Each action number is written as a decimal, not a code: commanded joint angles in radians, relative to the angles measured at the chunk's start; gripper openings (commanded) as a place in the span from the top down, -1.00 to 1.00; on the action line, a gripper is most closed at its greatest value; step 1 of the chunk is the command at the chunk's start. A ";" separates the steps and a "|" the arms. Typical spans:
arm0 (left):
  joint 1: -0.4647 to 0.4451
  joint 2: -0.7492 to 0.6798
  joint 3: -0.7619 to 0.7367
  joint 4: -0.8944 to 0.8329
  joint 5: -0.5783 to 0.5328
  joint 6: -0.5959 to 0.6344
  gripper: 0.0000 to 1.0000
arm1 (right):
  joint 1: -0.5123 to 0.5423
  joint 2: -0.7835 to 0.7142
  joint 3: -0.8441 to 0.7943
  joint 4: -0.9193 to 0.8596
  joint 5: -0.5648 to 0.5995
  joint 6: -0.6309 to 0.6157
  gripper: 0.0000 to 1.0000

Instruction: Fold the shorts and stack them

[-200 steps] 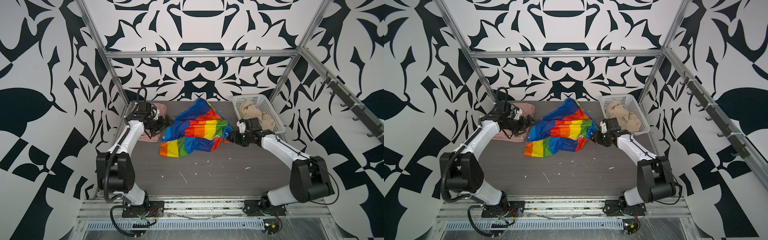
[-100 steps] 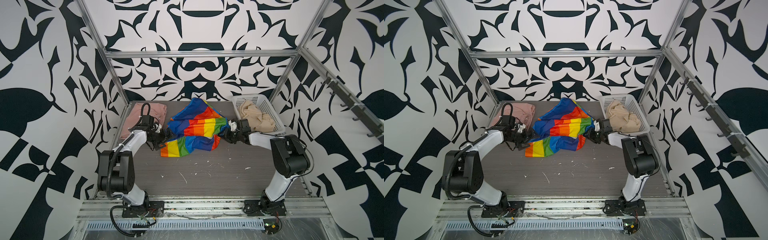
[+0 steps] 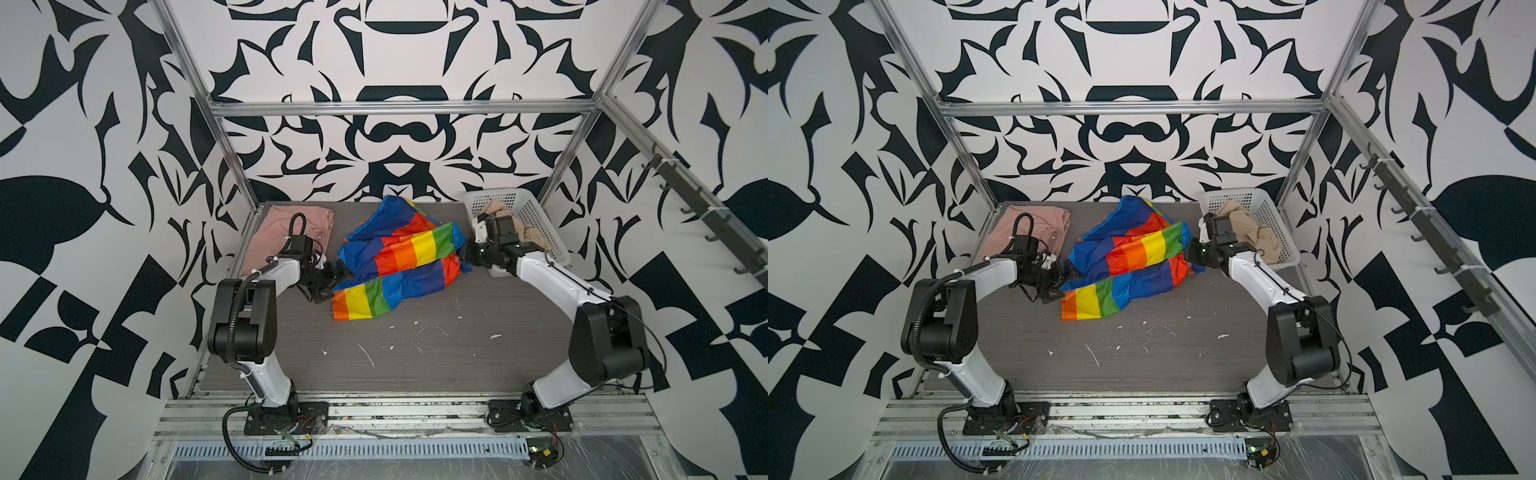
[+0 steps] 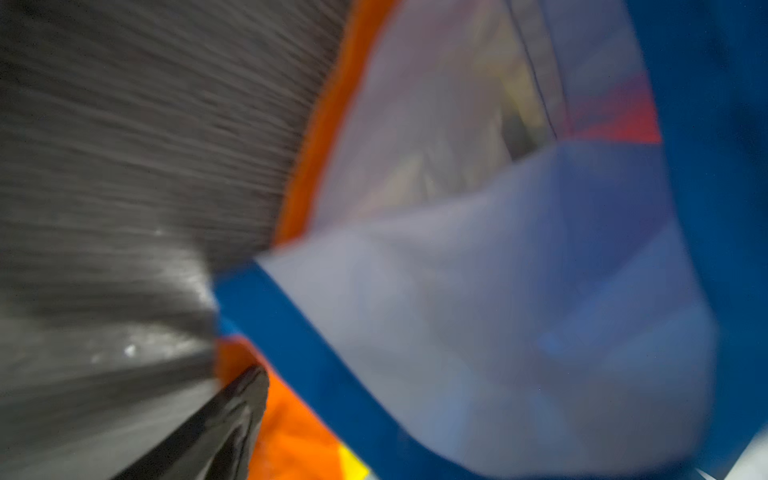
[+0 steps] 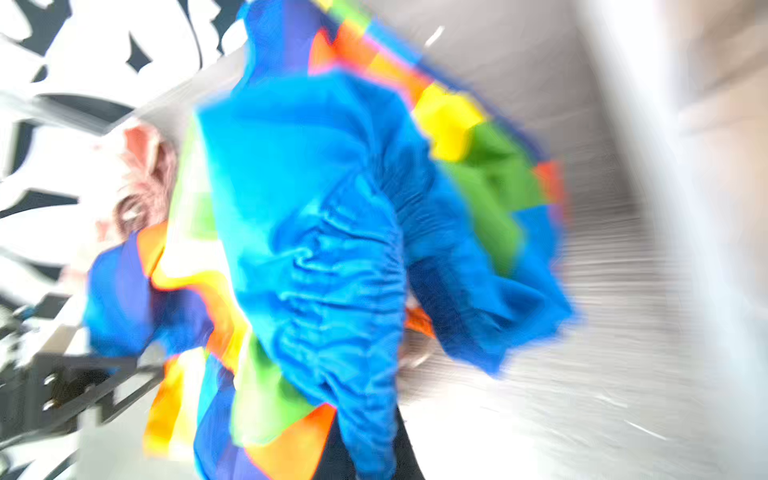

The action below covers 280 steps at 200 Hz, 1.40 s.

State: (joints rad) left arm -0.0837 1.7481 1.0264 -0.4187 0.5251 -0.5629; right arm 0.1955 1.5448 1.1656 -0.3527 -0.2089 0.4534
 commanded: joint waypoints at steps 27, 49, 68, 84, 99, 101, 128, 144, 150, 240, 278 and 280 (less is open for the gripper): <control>-0.010 0.032 0.014 0.017 -0.008 -0.005 -0.99 | -0.016 -0.010 0.076 -0.312 0.332 -0.144 1.00; -0.017 -0.009 0.028 -0.017 -0.019 0.009 -0.99 | -0.016 -0.012 0.059 -0.307 0.307 -0.144 1.00; -0.053 -0.049 0.043 -0.088 -0.056 0.045 -0.99 | -0.016 -0.007 0.057 -0.298 0.281 -0.138 1.00; -0.095 -0.078 0.027 -0.117 -0.066 0.052 -0.99 | -0.016 0.000 0.055 -0.286 0.261 -0.136 1.00; -0.131 -0.089 0.007 -0.145 -0.091 0.054 -0.99 | -0.016 0.007 0.058 -0.278 0.240 -0.131 1.00; -0.135 -0.090 0.003 -0.145 -0.092 0.053 -0.99 | -0.016 0.009 0.059 -0.277 0.238 -0.130 1.00; -0.163 -0.093 -0.042 -0.141 -0.079 0.032 -0.99 | -0.016 0.015 0.059 -0.260 0.209 -0.119 1.00; -0.168 -0.085 -0.060 -0.139 -0.091 0.036 -0.97 | -0.016 0.017 0.063 -0.258 0.203 -0.118 1.00; -0.168 -0.082 -0.064 -0.140 -0.104 0.038 -0.96 | -0.016 0.015 0.063 -0.256 0.202 -0.118 1.00; -0.210 0.020 -0.092 -0.005 -0.040 -0.038 0.07 | -0.016 -0.005 0.040 -0.236 0.188 -0.117 1.00; -0.212 0.033 -0.098 0.008 -0.042 -0.037 0.95 | -0.016 -0.001 0.033 -0.224 0.175 -0.114 1.00; -0.212 0.033 -0.097 0.009 -0.042 -0.037 0.98 | -0.016 -0.002 0.033 -0.224 0.174 -0.114 1.00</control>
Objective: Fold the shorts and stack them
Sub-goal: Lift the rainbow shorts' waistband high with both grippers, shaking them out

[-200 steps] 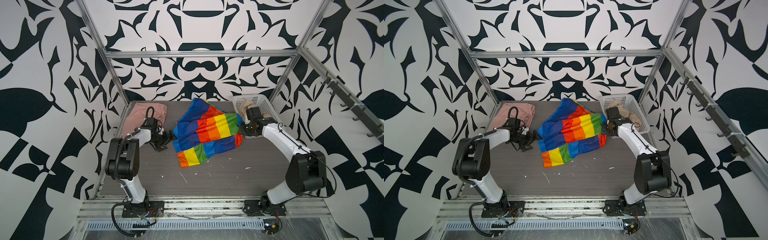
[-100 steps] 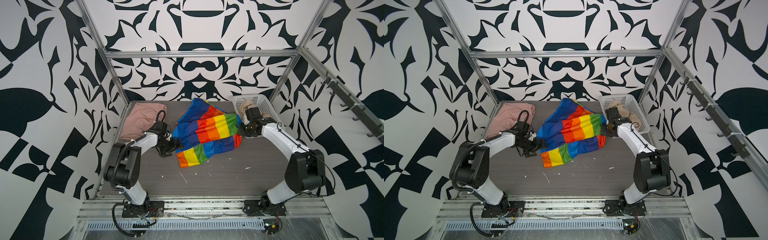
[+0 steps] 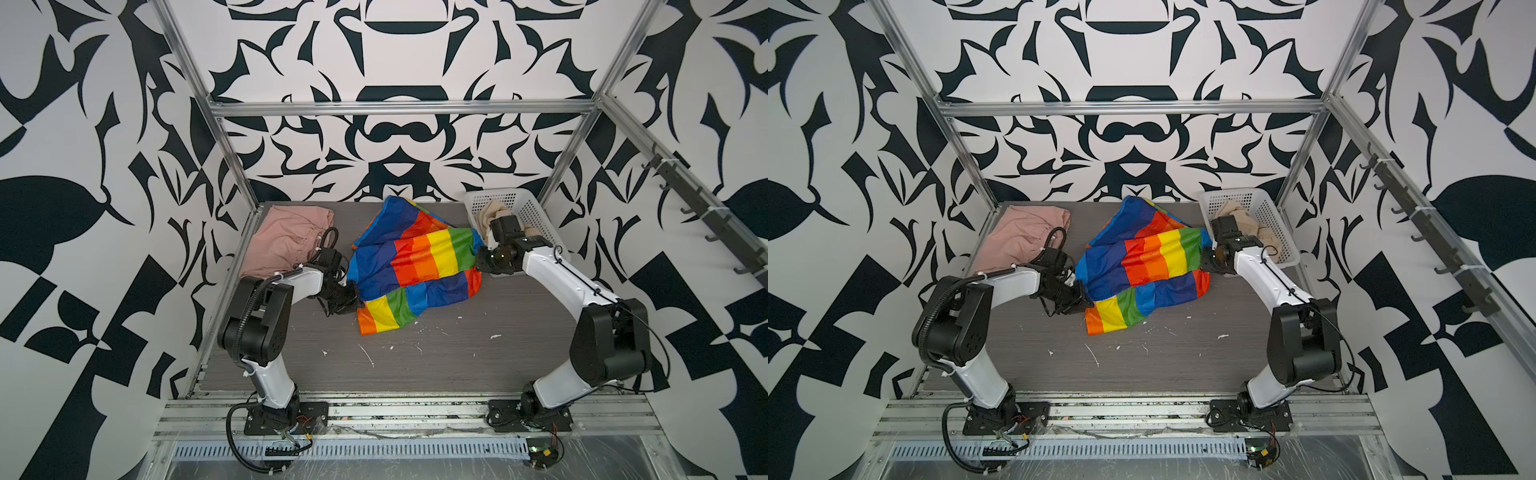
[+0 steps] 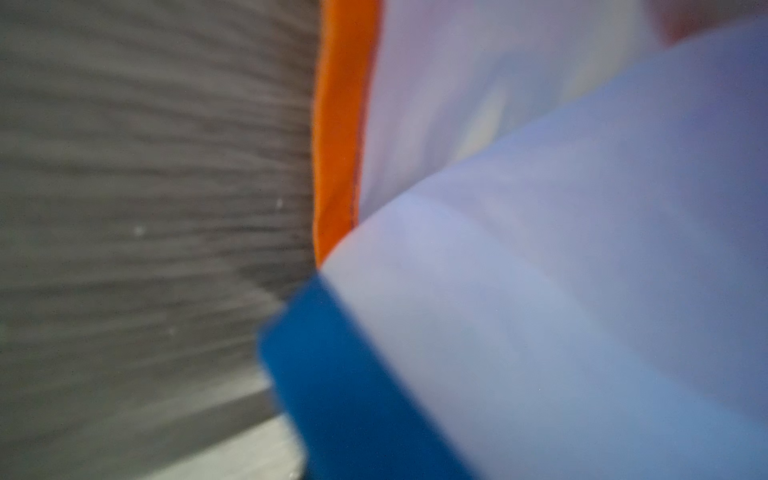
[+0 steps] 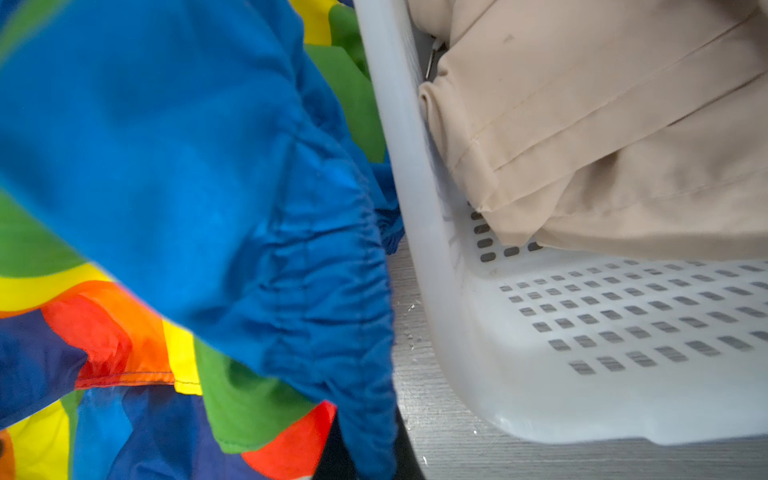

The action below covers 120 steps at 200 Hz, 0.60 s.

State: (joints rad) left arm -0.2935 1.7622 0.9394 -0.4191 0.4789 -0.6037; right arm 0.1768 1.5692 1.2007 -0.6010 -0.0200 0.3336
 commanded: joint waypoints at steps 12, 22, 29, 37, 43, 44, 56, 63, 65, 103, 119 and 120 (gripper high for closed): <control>-0.002 0.016 -0.001 0.004 0.006 0.004 1.00 | 0.003 -0.025 -0.001 0.026 -0.019 0.007 1.00; -0.003 0.007 0.019 -0.010 0.000 0.004 1.00 | 0.003 -0.029 0.002 0.025 -0.021 0.008 1.00; -0.003 -0.004 0.040 -0.033 -0.005 0.010 1.00 | 0.002 -0.030 0.005 0.026 -0.021 0.008 1.00; -0.001 -0.019 0.075 -0.063 -0.017 0.021 1.00 | 0.002 -0.033 0.013 0.021 -0.016 0.004 1.00; 0.000 -0.031 0.108 -0.094 -0.030 0.034 1.00 | 0.002 -0.035 0.023 0.015 -0.014 0.000 1.00; 0.001 -0.032 0.114 -0.097 -0.032 0.038 1.00 | 0.002 -0.035 0.025 0.012 -0.014 -0.001 1.00; 0.017 -0.055 0.193 -0.174 -0.059 0.070 1.00 | -0.007 -0.038 0.057 -0.003 -0.023 -0.003 1.00; 0.034 -0.069 0.242 -0.212 -0.065 0.086 1.00 | -0.016 -0.043 0.079 -0.007 -0.040 0.001 1.00; 0.040 -0.073 0.255 -0.222 -0.066 0.088 1.00 | -0.021 -0.043 0.087 -0.009 -0.045 0.003 1.00; 0.183 -0.117 0.572 -0.342 -0.020 0.104 1.00 | -0.074 -0.061 0.288 -0.049 -0.108 0.034 1.00; 0.212 -0.123 0.711 -0.391 -0.016 0.104 1.00 | -0.079 -0.075 0.380 -0.063 -0.116 0.034 1.00; 0.213 -0.123 0.715 -0.393 -0.016 0.103 1.00 | -0.079 -0.076 0.384 -0.062 -0.119 0.034 1.00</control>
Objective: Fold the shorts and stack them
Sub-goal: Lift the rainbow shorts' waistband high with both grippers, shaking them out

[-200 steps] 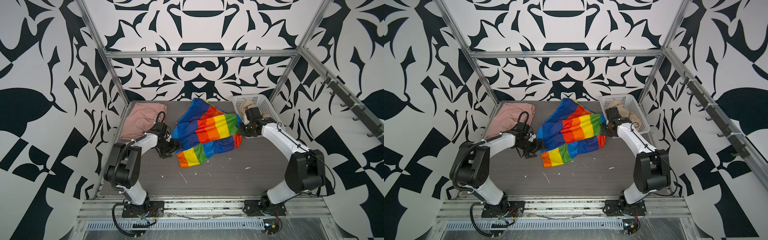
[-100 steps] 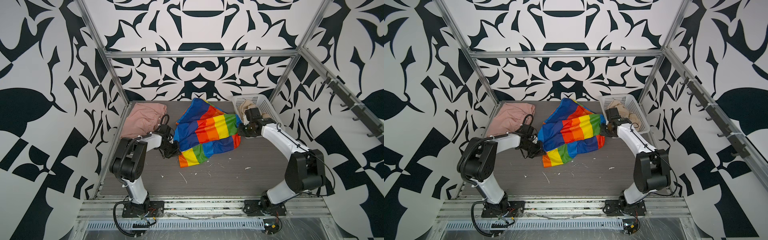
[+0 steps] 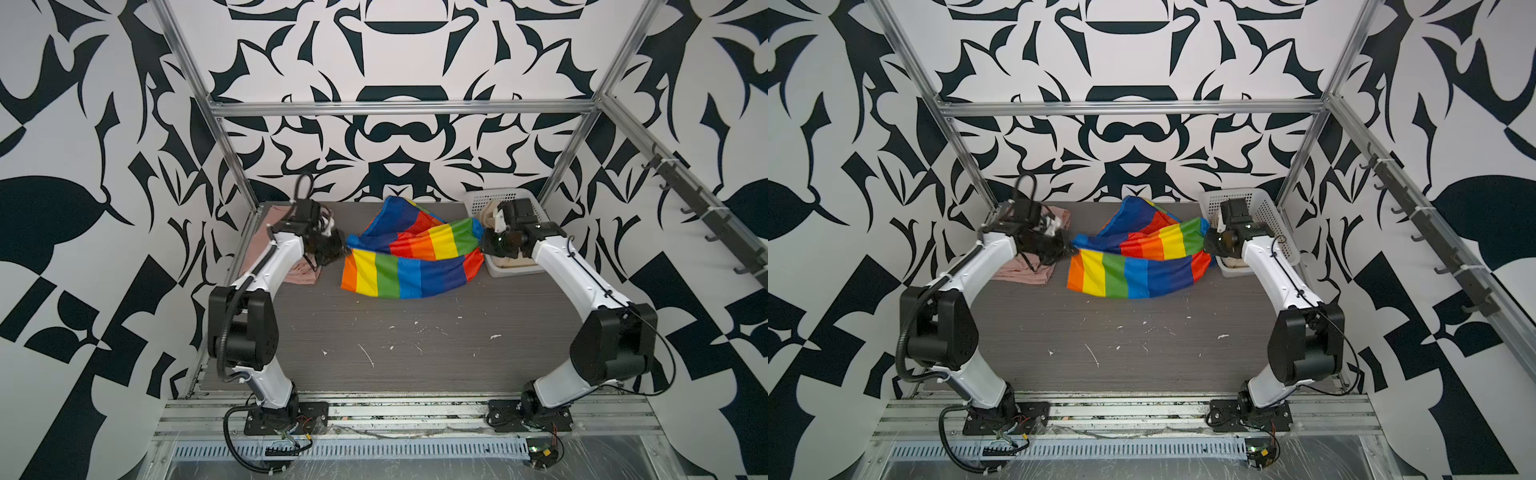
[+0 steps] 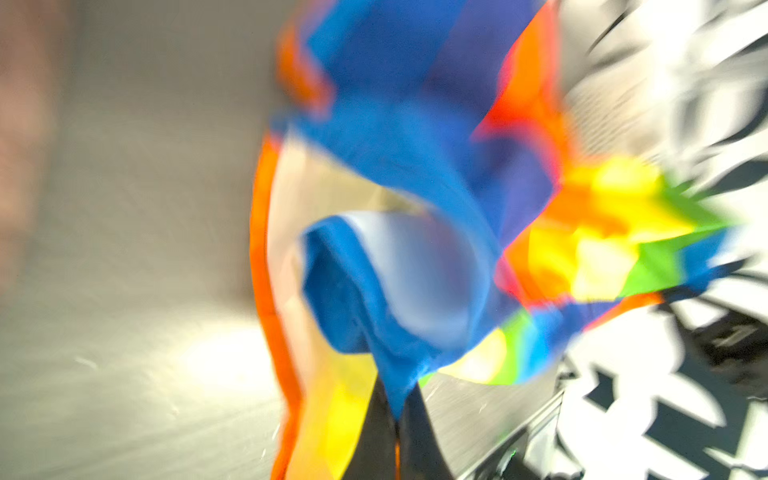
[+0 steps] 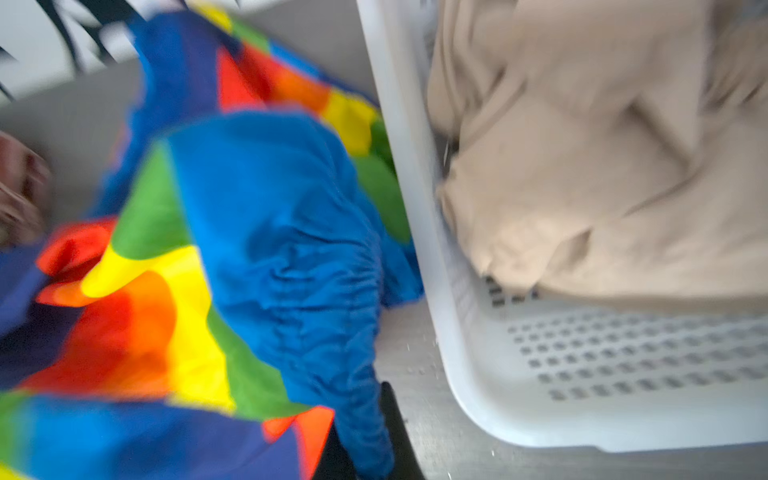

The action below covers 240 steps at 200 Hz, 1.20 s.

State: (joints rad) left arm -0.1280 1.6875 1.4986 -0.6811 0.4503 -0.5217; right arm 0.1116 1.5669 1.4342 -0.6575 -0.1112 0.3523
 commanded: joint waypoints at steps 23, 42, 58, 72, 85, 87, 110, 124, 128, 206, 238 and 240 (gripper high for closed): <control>0.066 -0.080 0.277 -0.144 -0.013 0.021 1.00 | -0.019 -0.125 0.207 0.028 -0.047 0.020 1.00; 0.081 -0.126 0.286 -0.121 -0.059 0.017 1.00 | -0.027 -0.150 0.221 0.057 -0.046 0.016 1.00; 0.101 -0.159 0.297 -0.103 -0.059 0.009 1.00 | -0.040 -0.164 0.261 0.059 -0.085 0.013 1.00; 0.113 -0.201 0.319 -0.103 -0.091 0.016 1.00 | -0.046 -0.201 0.297 0.071 -0.104 -0.005 1.00; 0.127 -0.243 0.343 -0.099 -0.111 0.022 1.00 | -0.046 -0.248 0.329 0.087 -0.120 -0.032 1.00; 0.130 -0.252 0.346 -0.097 -0.111 0.021 1.00 | -0.046 -0.257 0.334 0.091 -0.123 -0.035 1.00; 0.139 -0.344 0.403 -0.094 -0.147 0.010 1.00 | -0.046 -0.383 0.348 0.153 -0.147 -0.077 1.00; 0.139 -0.401 0.446 -0.098 -0.169 -0.004 1.00 | -0.046 -0.457 0.349 0.197 -0.161 -0.077 1.00; 0.140 -0.406 0.459 -0.102 -0.176 -0.009 1.00 | -0.047 -0.472 0.353 0.206 -0.164 -0.076 1.00; 0.200 -0.203 0.843 -0.260 -0.203 -0.005 1.00 | -0.058 -0.120 0.816 -0.151 -0.145 -0.021 1.00; 0.240 -0.025 0.710 -0.168 -0.101 -0.050 1.00 | -0.102 0.156 0.795 -0.233 -0.260 0.033 1.00; 0.240 -0.012 0.701 -0.163 -0.099 -0.049 1.00 | -0.103 0.169 0.782 -0.230 -0.267 0.037 1.00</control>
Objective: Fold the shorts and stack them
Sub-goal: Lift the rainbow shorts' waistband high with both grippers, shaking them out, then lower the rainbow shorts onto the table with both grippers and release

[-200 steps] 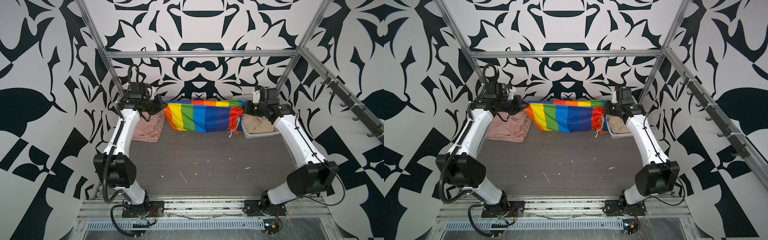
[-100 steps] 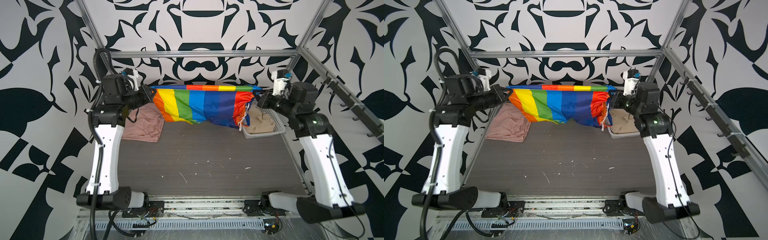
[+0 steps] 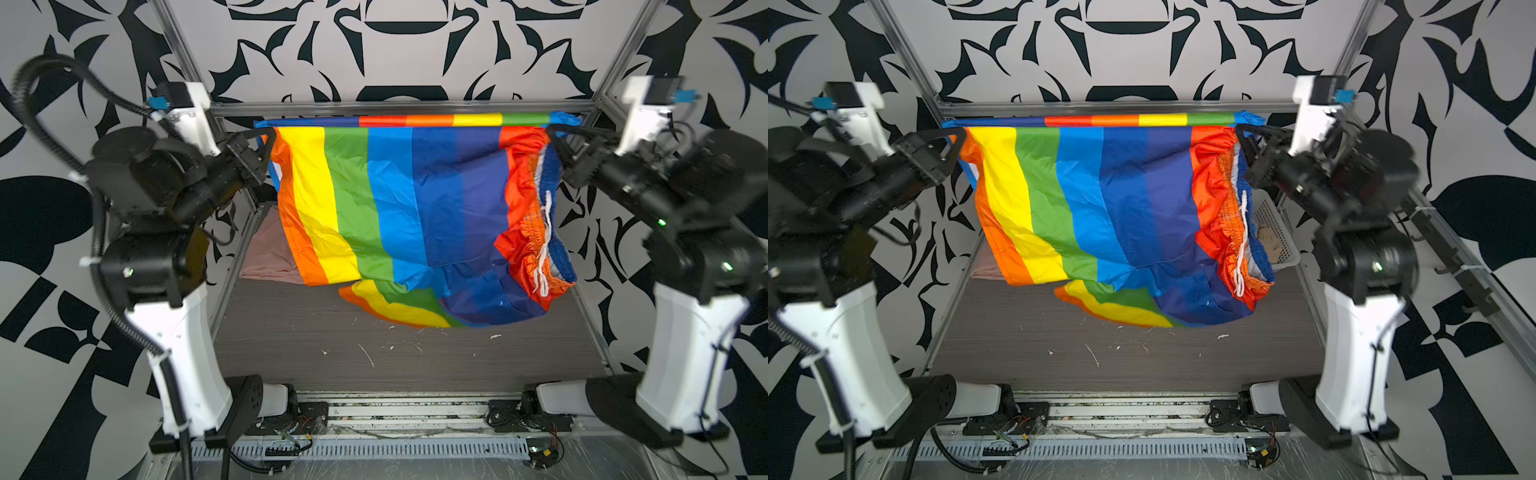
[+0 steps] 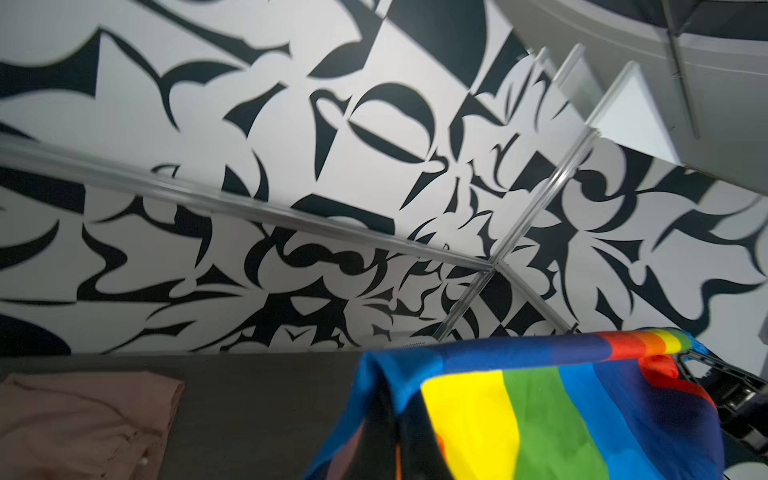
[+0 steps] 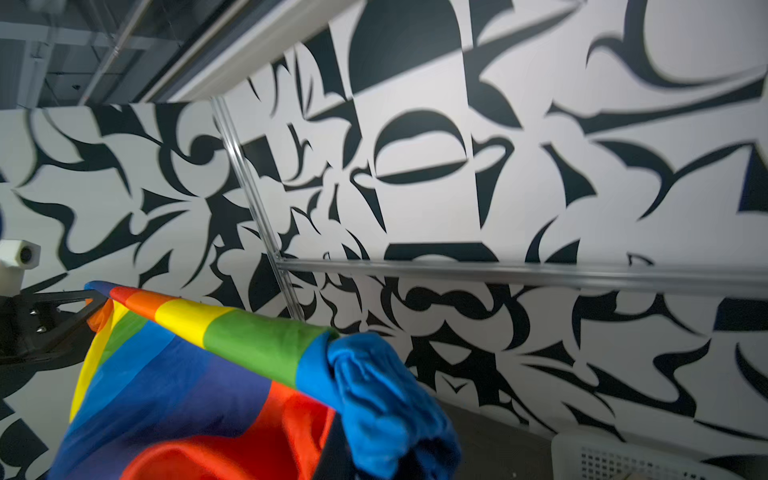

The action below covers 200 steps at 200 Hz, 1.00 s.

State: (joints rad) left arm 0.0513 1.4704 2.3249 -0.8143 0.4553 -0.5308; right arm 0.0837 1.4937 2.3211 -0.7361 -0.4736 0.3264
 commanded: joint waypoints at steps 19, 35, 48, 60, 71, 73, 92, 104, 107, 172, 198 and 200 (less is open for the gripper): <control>0.054 0.318 -0.199 0.017 -0.090 -0.032 1.00 | -0.078 0.340 -0.229 -0.100 0.042 0.080 1.00; 0.029 0.396 -0.270 0.074 -0.084 -0.026 1.00 | -0.073 0.414 -0.328 -0.072 0.029 0.085 1.00; -0.001 0.466 -0.292 0.092 -0.078 -0.010 1.00 | -0.072 0.461 -0.396 -0.038 0.020 0.095 1.00; -0.038 0.525 -0.298 0.090 -0.085 0.013 1.00 | -0.071 0.489 -0.447 -0.015 0.022 0.098 1.00; -0.064 0.573 -0.304 0.096 -0.090 0.025 1.00 | -0.071 0.502 -0.487 0.001 0.027 0.097 1.00; -0.066 0.580 -0.306 0.098 -0.090 0.026 1.00 | -0.071 0.505 -0.493 0.003 0.028 0.098 1.00; -0.094 0.644 -0.309 0.111 -0.092 0.031 1.00 | -0.071 0.506 -0.527 0.006 0.026 0.088 0.98; -0.100 0.667 -0.310 0.117 -0.106 0.034 1.00 | -0.069 0.490 -0.544 0.007 0.028 0.077 0.82; -0.100 0.670 -0.312 0.118 -0.109 0.035 1.00 | -0.069 0.488 -0.545 0.006 0.030 0.075 0.81; -0.043 0.671 -0.370 0.119 -0.161 0.030 1.00 | -0.045 0.357 -0.594 -0.023 0.077 0.047 0.14; -0.016 0.654 -0.406 0.122 -0.159 0.034 1.00 | 0.010 0.278 -0.698 -0.036 0.116 0.024 -0.08; -0.015 0.652 -0.408 0.121 -0.159 0.035 1.00 | 0.013 0.272 -0.707 -0.037 0.119 0.021 -0.09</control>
State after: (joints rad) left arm 0.0055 2.1334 1.9522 -0.6910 0.3237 -0.5026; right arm 0.0490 1.8500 1.6875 -0.7464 -0.4076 0.3798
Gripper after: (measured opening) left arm 0.053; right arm 0.514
